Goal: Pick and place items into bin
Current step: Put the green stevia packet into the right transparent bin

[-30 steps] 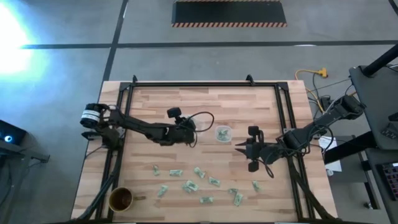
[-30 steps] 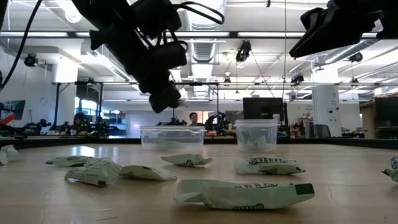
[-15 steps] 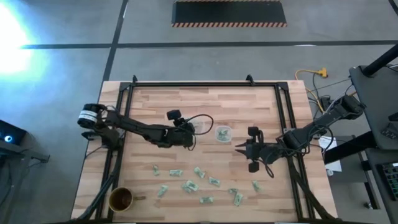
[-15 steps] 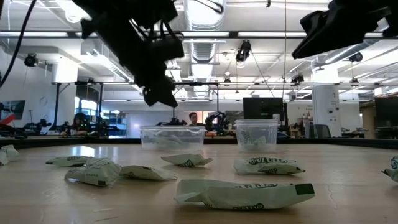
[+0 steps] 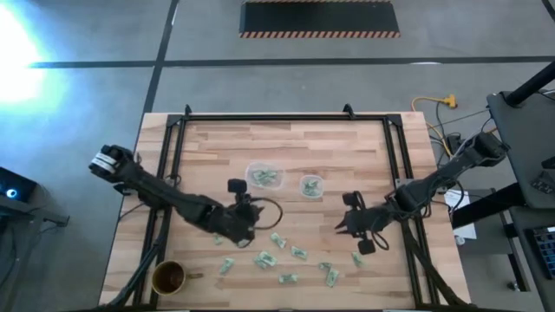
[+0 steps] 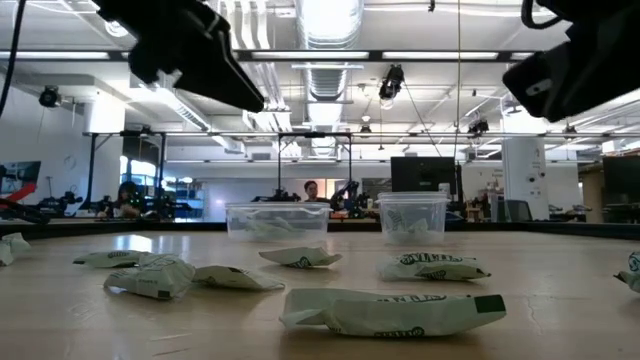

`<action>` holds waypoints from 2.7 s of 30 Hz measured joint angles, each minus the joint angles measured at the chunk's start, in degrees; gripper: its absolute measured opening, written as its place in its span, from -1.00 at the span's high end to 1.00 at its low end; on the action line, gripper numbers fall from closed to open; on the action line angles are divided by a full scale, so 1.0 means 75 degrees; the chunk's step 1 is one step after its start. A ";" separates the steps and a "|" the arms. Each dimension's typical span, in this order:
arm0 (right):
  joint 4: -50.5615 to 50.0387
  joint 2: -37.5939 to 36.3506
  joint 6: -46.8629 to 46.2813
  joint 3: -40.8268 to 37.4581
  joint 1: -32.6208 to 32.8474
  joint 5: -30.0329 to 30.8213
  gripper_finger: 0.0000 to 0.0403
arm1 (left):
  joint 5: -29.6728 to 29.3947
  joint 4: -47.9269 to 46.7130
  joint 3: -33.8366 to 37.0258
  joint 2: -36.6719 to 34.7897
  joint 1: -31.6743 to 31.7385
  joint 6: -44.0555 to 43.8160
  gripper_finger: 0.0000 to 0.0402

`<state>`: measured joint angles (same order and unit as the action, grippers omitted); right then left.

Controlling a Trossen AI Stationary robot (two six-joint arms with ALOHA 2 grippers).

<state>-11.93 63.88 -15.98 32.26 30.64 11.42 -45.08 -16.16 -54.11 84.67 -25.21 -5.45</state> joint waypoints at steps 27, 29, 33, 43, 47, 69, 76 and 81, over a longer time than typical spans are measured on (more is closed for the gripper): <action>0.4654 0.3783 0.1960 0.0576 -0.0054 -0.0929 0.72 | -0.0055 -0.0003 0.0012 -0.0103 -0.0172 0.0177 0.41; 0.4588 0.4026 0.1963 0.0787 -0.0114 -0.0929 0.72 | -0.0055 -0.0005 0.0012 -0.0103 -0.0172 0.0177 0.41; 0.4192 0.4480 0.1933 0.1138 -0.0219 -0.0929 0.63 | -0.0053 -0.0055 0.0015 -0.0103 -0.0172 0.0174 0.41; 0.3902 0.4829 0.1667 0.1379 -0.0424 -0.0926 0.25 | -0.0055 -0.0105 0.0015 -0.0103 -0.0172 0.0166 0.41; 0.3956 0.4996 0.1470 0.1377 -0.0472 -0.0923 0.16 | -0.0052 -0.0108 0.0017 -0.0103 -0.0172 0.0160 0.41; 0.3611 0.5486 0.1348 0.1637 -0.0593 -0.1030 0.28 | -0.0052 -0.0117 0.0017 -0.0103 -0.0175 0.0151 0.41; 0.3560 0.5479 0.1405 0.1637 -0.0593 -0.1127 0.39 | -0.0052 -0.0119 0.0017 -0.0103 -0.0175 0.0154 0.41; 0.3376 0.5479 0.1726 0.1637 -0.0593 -0.1132 0.60 | -0.0052 -0.0119 0.0020 -0.0103 -0.0175 0.0154 0.41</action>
<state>13.39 104.97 -3.03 44.54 26.20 2.93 -45.47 -17.06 -53.95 83.90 -26.52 -4.29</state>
